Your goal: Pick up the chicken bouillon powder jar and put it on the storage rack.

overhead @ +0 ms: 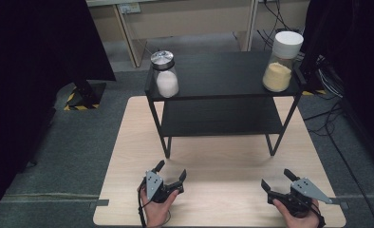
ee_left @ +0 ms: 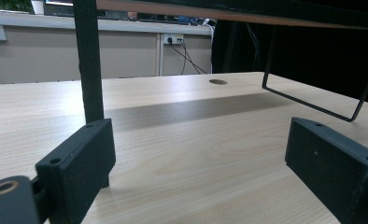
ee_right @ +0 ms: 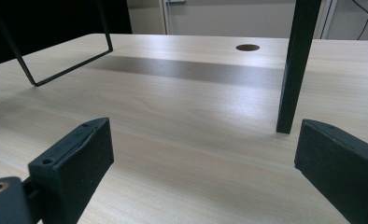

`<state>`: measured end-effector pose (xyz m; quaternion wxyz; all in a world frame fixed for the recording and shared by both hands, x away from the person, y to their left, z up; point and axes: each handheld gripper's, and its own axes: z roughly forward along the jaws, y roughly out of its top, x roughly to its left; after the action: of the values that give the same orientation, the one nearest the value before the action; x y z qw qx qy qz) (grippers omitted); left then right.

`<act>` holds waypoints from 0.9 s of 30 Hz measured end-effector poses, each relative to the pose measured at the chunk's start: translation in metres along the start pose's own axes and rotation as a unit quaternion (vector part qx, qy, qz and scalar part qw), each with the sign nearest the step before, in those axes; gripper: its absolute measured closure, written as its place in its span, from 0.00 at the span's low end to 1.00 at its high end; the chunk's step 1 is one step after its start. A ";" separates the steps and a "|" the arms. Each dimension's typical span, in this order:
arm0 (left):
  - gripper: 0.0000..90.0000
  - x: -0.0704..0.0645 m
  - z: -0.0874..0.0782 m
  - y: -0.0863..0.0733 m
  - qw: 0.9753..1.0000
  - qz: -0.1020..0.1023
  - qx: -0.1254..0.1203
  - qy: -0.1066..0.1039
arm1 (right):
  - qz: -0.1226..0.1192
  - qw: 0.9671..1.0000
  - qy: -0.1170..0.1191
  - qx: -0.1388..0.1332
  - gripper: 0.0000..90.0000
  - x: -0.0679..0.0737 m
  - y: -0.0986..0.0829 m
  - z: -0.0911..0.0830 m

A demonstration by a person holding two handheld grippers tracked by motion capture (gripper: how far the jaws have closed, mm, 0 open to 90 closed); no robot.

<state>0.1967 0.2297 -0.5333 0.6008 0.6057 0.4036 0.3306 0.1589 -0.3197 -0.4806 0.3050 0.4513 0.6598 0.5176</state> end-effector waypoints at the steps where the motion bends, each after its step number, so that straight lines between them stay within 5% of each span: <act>1: 0.09 0.000 0.000 0.000 1.000 0.000 0.000 0.000 | -0.001 1.000 0.000 0.001 0.05 0.000 0.000 0.000; 27: 0.09 0.000 0.000 0.000 1.000 0.001 0.001 0.000 | 0.010 1.000 -0.001 0.017 0.05 -0.007 -0.002 0.004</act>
<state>0.1972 0.2295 -0.5328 0.5996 0.6071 0.4031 0.3308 0.1651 -0.3245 -0.4840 0.2925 0.4639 0.6636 0.5088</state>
